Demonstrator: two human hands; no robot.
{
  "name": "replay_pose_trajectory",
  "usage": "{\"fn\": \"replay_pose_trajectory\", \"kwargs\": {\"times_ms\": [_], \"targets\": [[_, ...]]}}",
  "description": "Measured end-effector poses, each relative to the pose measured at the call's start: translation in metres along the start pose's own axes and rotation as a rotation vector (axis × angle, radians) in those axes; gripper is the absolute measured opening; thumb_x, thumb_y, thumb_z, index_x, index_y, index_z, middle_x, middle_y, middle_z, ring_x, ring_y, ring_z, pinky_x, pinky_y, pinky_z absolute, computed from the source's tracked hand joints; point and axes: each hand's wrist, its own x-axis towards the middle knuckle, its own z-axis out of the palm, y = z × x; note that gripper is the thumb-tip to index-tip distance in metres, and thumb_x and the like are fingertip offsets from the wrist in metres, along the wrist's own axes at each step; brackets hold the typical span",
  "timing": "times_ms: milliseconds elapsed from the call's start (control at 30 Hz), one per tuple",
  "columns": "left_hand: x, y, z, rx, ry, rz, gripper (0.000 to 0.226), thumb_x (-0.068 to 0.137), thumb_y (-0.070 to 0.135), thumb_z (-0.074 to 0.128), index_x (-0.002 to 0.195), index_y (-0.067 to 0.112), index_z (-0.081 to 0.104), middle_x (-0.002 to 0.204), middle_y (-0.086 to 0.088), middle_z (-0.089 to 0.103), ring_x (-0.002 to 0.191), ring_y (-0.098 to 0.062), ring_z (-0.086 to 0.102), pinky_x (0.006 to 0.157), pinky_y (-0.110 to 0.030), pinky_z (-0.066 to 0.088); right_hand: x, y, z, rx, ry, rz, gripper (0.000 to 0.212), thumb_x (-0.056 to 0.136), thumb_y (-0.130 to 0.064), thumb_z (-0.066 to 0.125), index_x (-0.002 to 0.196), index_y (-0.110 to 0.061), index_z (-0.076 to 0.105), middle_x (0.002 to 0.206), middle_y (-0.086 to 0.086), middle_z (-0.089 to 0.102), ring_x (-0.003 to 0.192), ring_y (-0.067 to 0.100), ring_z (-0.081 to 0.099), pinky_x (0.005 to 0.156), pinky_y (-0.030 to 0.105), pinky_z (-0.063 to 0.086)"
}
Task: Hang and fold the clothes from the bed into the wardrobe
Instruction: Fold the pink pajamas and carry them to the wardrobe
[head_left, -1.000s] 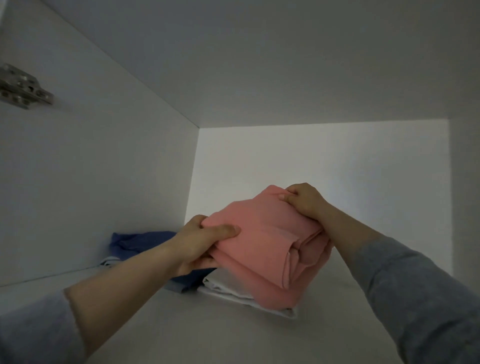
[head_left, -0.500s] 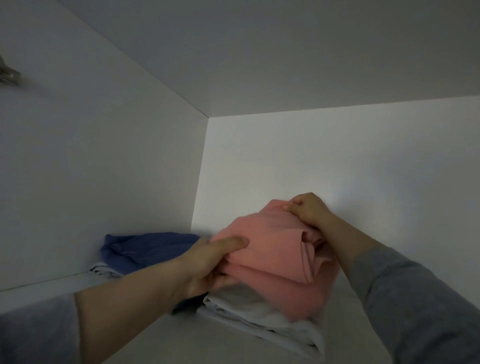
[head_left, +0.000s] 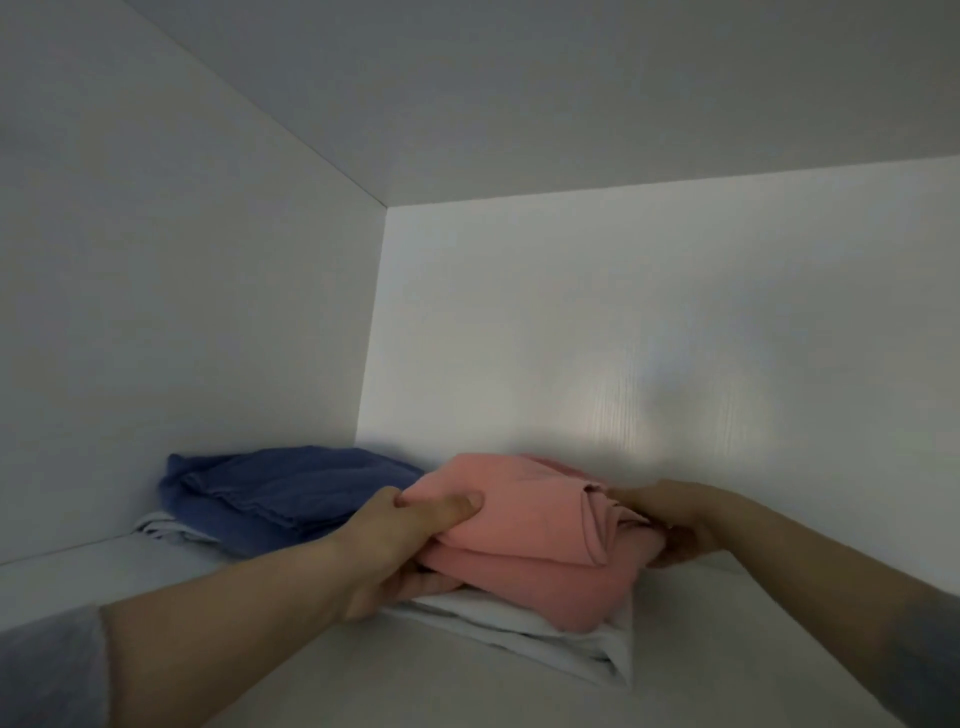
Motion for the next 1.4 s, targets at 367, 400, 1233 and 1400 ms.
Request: {"fn": "replay_pose_trajectory", "kwargs": {"times_ms": [367, 400, 1233, 1400], "targets": [[-0.004, 0.001, 0.003, 0.032, -0.018, 0.039, 0.053, 0.066, 0.024, 0.085, 0.111, 0.003, 0.065, 0.109, -0.017, 0.071, 0.092, -0.028, 0.072, 0.067, -0.037, 0.060, -0.010, 0.006, 0.013, 0.407, 0.226, -0.230, 0.019, 0.081, 0.002, 0.069, 0.099, 0.006, 0.068, 0.094, 0.023, 0.068, 0.079, 0.027, 0.062, 0.071, 0.037, 0.054], [-0.005, 0.002, 0.004, 0.027, -0.018, 0.046, 0.055, 0.066, 0.024, 0.085, 0.113, 0.003, 0.064, 0.111, -0.018, 0.070, 0.093, -0.028, 0.072, 0.067, -0.037, 0.060, -0.010, 0.004, 0.011, 0.309, 0.302, -0.315, 0.020, 0.078, 0.001, 0.070, 0.097, 0.009, 0.067, 0.092, 0.025, 0.068, 0.080, 0.026, 0.061, 0.072, 0.038, 0.052], [0.002, 0.005, 0.007, -0.086, 0.026, -0.049, 0.035, 0.084, 0.021, 0.072, 0.111, 0.001, 0.065, 0.105, -0.020, 0.070, 0.085, -0.030, 0.073, 0.056, -0.032, 0.059, 0.001, 0.001, 0.018, 0.517, 0.135, -0.247, 0.007, 0.083, -0.004, 0.070, 0.089, -0.003, 0.066, 0.082, 0.009, 0.067, 0.069, 0.017, 0.063, 0.052, 0.023, 0.055], [0.005, 0.004, 0.013, -0.157, 0.033, -0.014, 0.050, 0.082, 0.022, 0.074, 0.125, 0.007, 0.052, 0.124, -0.017, 0.059, 0.098, -0.030, 0.069, 0.060, -0.035, 0.060, 0.003, -0.020, 0.000, 0.504, 0.359, -0.468, 0.025, 0.080, -0.003, 0.071, 0.105, 0.001, 0.069, 0.102, 0.019, 0.069, 0.093, 0.033, 0.066, 0.085, 0.044, 0.056]]}}
